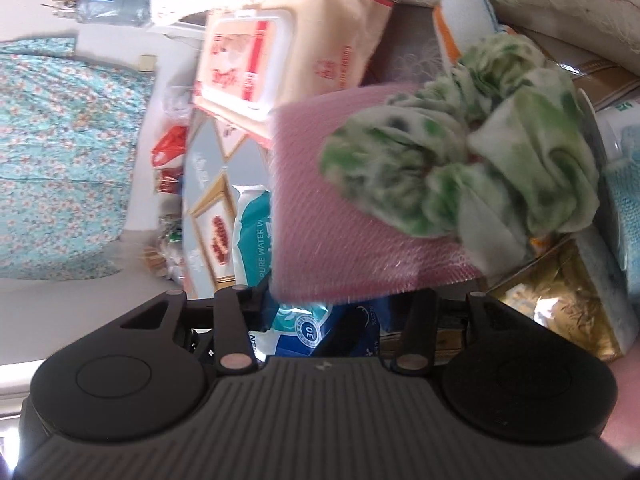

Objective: Organize soft objects
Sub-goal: 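Grasp the ZONSEN wet wipes pack with the left tool while the right tool grips it too, then carry the wipes pack into the cardboard box with both tools and release it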

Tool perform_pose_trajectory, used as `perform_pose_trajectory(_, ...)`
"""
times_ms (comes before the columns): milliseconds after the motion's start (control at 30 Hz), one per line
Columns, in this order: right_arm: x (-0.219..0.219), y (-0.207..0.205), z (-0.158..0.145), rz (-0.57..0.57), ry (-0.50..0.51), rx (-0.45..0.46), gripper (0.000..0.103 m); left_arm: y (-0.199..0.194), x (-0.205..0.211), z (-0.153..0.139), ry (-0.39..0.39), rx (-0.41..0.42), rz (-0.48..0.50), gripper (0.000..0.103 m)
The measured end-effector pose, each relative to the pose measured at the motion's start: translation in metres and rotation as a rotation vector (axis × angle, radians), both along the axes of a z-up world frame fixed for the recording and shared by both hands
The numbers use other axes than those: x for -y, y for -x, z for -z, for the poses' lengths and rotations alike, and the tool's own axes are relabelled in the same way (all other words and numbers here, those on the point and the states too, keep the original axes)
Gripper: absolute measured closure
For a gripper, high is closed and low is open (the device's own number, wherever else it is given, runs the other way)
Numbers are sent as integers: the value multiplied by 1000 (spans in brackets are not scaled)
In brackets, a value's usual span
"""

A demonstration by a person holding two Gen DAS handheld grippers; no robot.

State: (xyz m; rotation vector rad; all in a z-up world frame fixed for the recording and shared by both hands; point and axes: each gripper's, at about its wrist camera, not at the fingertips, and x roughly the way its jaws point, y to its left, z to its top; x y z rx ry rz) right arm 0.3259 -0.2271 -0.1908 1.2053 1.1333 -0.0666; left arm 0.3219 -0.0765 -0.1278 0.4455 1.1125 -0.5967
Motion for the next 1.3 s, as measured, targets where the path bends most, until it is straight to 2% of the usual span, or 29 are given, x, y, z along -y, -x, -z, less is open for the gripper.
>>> perform_pose_trajectory(200,-7,0,-32,-28,-16,89,60,13,-3,-36,17,86,-22,35)
perform_pose_trajectory(467,-32,4,-89,-100,-1,200,62,40,-25,-87,48,179,-83,35)
perform_pose_trajectory(700,-63,26,-143,-212,-4,271,62,76,-66,-136,63,252,-174,35)
perform_pose_trajectory(833,-101,53,-179,-318,-24,292,62,102,-105,-157,65,269,-283,35)
perform_pose_trajectory(933,-147,56,-187,-417,-43,290,62,118,-142,-164,52,262,-379,35)
perform_pose_trajectory(1033,-202,57,-182,-514,-70,265,62,133,-183,-162,32,244,-482,35)
perform_pose_trajectory(1300,-345,57,-135,-720,-116,166,62,150,-298,-130,-19,157,-733,35)
